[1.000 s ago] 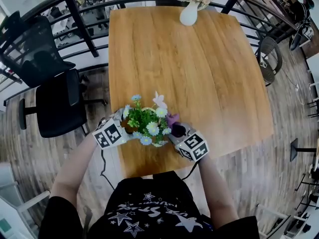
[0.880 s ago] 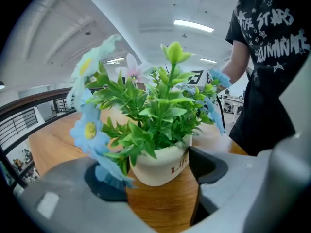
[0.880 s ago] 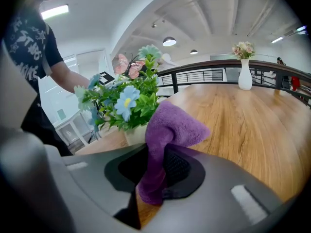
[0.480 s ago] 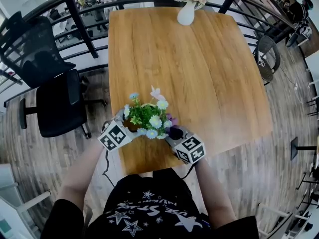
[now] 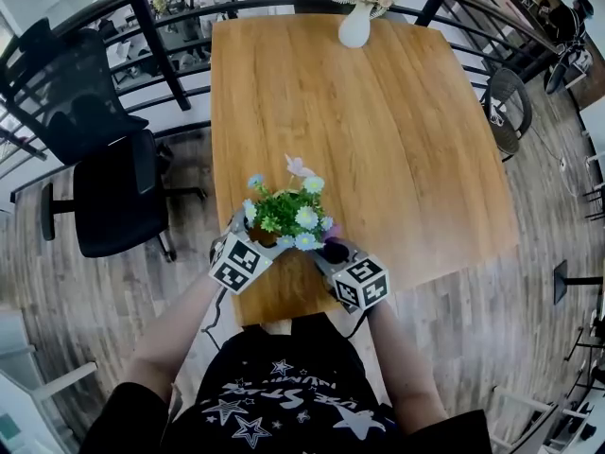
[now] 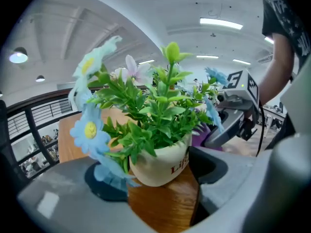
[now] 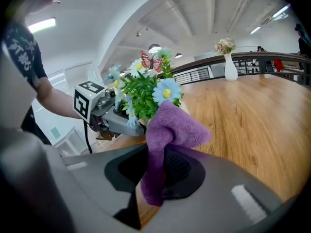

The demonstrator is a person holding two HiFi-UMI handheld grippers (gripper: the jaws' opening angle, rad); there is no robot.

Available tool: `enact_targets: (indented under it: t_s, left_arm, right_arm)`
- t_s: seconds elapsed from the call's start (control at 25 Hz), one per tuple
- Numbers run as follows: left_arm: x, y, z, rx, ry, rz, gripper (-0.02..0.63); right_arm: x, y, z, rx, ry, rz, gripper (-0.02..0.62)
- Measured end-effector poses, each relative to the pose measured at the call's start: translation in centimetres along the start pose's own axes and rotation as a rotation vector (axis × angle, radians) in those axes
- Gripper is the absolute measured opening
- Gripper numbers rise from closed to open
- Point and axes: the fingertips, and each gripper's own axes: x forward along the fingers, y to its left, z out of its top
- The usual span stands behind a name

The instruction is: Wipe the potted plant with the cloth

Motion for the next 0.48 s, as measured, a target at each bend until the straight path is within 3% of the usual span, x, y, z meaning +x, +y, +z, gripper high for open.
enact_targets:
  t_s: [0.16, 0.48]
  left_arm:
    - [0.1, -0.3, 0.1, -0.044, -0.005, 0.062, 0.396]
    - [0.4, -1.1, -0.3, -0.121, 0.004, 0.140, 0.396]
  right_arm:
    - [0.3, 1.6, -0.3, -0.012, 0.008, 0.036, 0.083]
    - [0.1, 1.7, -0.1, -0.014, -0.005, 0.010, 0.083]
